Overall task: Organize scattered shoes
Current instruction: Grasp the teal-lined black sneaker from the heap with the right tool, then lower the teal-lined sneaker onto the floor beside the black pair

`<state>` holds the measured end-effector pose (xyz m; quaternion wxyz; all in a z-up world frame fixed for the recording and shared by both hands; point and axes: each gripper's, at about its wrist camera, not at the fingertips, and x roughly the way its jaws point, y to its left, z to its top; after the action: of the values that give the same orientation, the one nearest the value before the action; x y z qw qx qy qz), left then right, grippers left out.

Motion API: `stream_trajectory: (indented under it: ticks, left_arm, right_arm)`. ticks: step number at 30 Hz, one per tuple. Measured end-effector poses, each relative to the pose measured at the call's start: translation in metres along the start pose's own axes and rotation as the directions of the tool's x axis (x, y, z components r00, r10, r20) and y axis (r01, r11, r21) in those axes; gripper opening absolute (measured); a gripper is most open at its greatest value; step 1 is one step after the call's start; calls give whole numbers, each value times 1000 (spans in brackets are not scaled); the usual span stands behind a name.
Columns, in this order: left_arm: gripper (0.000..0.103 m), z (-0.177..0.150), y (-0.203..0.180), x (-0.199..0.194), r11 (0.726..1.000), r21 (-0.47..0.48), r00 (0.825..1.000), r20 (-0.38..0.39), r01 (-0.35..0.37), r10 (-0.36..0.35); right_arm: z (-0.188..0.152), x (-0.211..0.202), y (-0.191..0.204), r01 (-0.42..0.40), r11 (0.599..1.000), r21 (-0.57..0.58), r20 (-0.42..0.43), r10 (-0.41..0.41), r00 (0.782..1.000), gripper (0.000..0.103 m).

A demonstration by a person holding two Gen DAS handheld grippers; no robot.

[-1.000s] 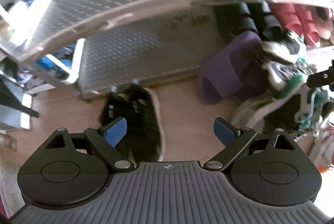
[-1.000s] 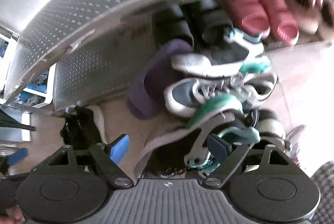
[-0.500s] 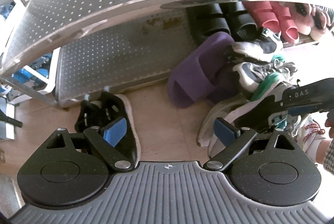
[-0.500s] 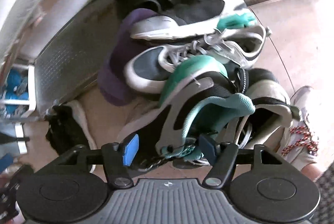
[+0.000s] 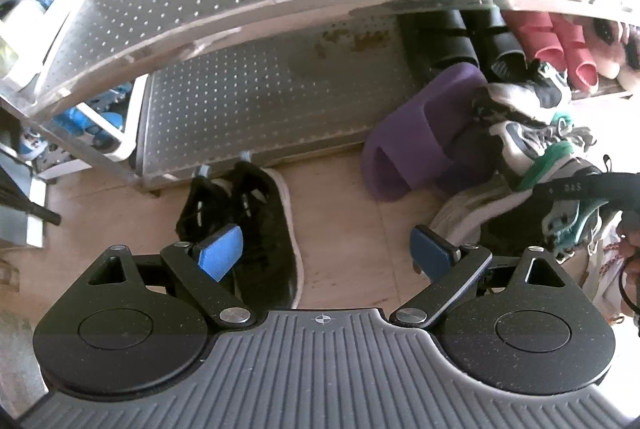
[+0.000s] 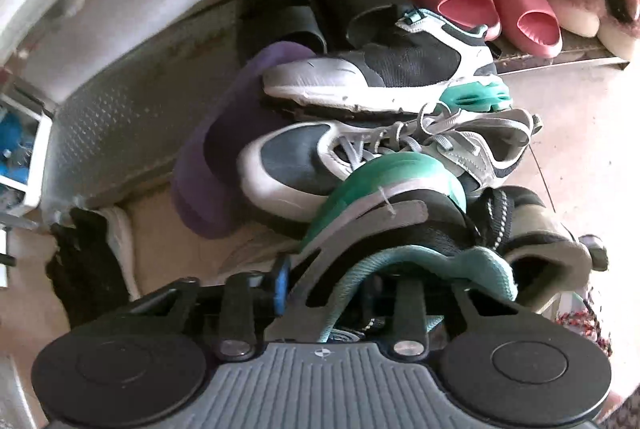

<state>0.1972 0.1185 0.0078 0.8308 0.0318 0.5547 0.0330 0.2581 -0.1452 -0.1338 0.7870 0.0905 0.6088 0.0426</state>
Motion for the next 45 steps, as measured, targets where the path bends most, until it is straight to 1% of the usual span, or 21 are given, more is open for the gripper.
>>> stream_trajectory:
  ticks: [4,8,11,14,16,17,19,20,22,24,27,28,30,31,32,33,35,36,39,42,45]
  left_arm:
    - [94,-2,14,-9,999,-29,999,29,-14,15]
    - [94,-9,31,-12,997,-65,999,30,-30,32]
    - [94,-16,45,-12,995,-86,999,23,-46,48]
    - [94,-24,61,-13,992,-106,998,17,-62,64]
    - [94,-27,71,-12,989,-123,997,6,-80,82]
    - [94,-28,74,-11,987,-133,996,0,-89,90]
    - [94,-27,79,-10,985,-147,996,-4,-94,94]
    - [94,-27,78,-10,985,-145,996,0,-88,89]
    - [94,-27,76,-10,988,-135,997,7,-76,78]
    - [94,-29,71,-6,991,-117,997,2,-72,73]
    - [94,-36,62,6,994,-88,997,-28,-71,69]
    - [93,-38,59,12,994,-84,997,-41,-71,67]
    - [91,-43,54,26,995,-73,995,-75,-68,62]
    - [89,-45,49,36,996,-66,994,-93,-64,58]
    - [89,-47,43,46,997,-57,992,-111,-60,54]
    - [89,-48,40,51,997,-51,991,-120,-57,50]
    - [89,-49,24,68,999,-7,990,-132,-42,41]
    - [90,-49,17,76,999,16,990,-134,-38,40]
    - [91,-48,-2,102,997,76,988,-157,7,5]
    - [91,-52,-20,131,981,175,983,-176,85,-54]
    - [91,-65,-31,155,958,265,974,-220,113,-55]
  right_arm:
    - [-15,-36,28,-88,991,-102,-21,86,996,16]
    - [-37,-61,78,-153,954,-257,-48,145,988,13]
    - [-44,-54,114,-177,943,-282,-95,156,983,13]
    - [-45,-32,142,-165,948,-272,-124,135,983,15]
    - [-45,-6,166,-116,943,-312,-144,73,987,24]
    - [-45,0,174,-76,937,-341,-139,30,990,25]
    - [-42,1,186,-18,919,-393,-104,-24,994,37]
    - [-40,-4,189,-12,911,-411,-88,-27,996,40]
    - [-29,-30,186,-49,888,-457,-71,19,997,60]
    - [-20,-48,180,-80,875,-477,-68,54,996,72]
    - [-4,-72,155,-168,878,-448,-86,144,986,79]
    - [0,-73,147,-185,891,-415,-82,166,983,81]
    - [8,-69,125,-207,934,-293,-79,192,978,80]
    - [13,-62,114,-201,962,-184,-101,185,978,80]
    - [17,-56,107,-208,972,-108,-128,193,973,80]
    - [20,-52,105,-237,968,-81,-162,222,962,79]
    - [27,-47,103,-300,952,-57,-208,283,936,76]
    - [30,-49,102,-300,952,-57,-208,283,936,80]
    - [39,-64,98,-284,956,-71,-164,269,949,82]
    - [44,-73,93,-317,947,-57,-155,305,940,84]
    - [47,-78,83,-330,943,-49,-156,320,935,84]
